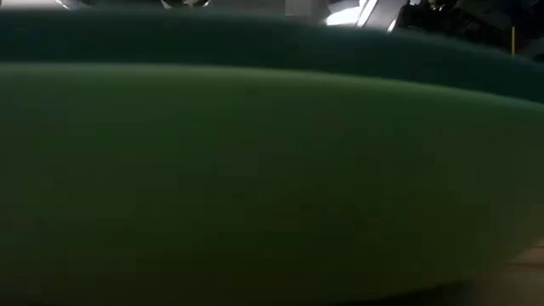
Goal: Sort dishes
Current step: Put the right blue plate into the white dish rack
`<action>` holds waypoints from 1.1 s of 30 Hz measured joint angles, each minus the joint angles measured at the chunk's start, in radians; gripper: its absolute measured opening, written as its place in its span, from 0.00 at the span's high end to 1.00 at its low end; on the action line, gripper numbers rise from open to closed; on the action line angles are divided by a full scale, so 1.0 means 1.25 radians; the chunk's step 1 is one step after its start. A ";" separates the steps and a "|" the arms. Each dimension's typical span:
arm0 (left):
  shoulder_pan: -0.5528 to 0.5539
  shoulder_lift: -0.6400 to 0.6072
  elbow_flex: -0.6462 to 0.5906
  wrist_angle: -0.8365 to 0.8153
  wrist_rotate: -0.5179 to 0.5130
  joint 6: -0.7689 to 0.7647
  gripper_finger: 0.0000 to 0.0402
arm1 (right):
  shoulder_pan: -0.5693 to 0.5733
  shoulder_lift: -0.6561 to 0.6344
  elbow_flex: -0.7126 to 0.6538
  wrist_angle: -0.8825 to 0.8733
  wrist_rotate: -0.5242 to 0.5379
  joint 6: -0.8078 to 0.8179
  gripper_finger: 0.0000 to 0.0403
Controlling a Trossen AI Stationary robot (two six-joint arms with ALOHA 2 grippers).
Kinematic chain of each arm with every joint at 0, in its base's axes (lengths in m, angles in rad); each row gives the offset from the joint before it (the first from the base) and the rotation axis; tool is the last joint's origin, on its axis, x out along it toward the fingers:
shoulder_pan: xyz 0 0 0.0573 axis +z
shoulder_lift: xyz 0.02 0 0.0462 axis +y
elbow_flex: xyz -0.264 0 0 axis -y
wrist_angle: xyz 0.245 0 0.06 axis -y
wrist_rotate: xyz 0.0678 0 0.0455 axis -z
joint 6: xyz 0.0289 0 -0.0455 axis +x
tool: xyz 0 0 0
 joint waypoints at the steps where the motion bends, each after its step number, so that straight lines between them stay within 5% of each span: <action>1: 0.000 -0.003 0.002 -0.003 -0.003 0.000 1.00 | 0.000 0.000 0.000 0.000 0.000 0.000 0.47; 22: 0.002 -0.096 0.168 -0.178 -0.168 0.105 1.00 | 0.000 0.000 0.000 0.001 -0.001 0.000 0.47; 33: 0.000 -0.105 0.259 -0.293 -0.215 0.127 1.00 | 0.000 0.000 0.000 0.110 -0.023 0.000 0.47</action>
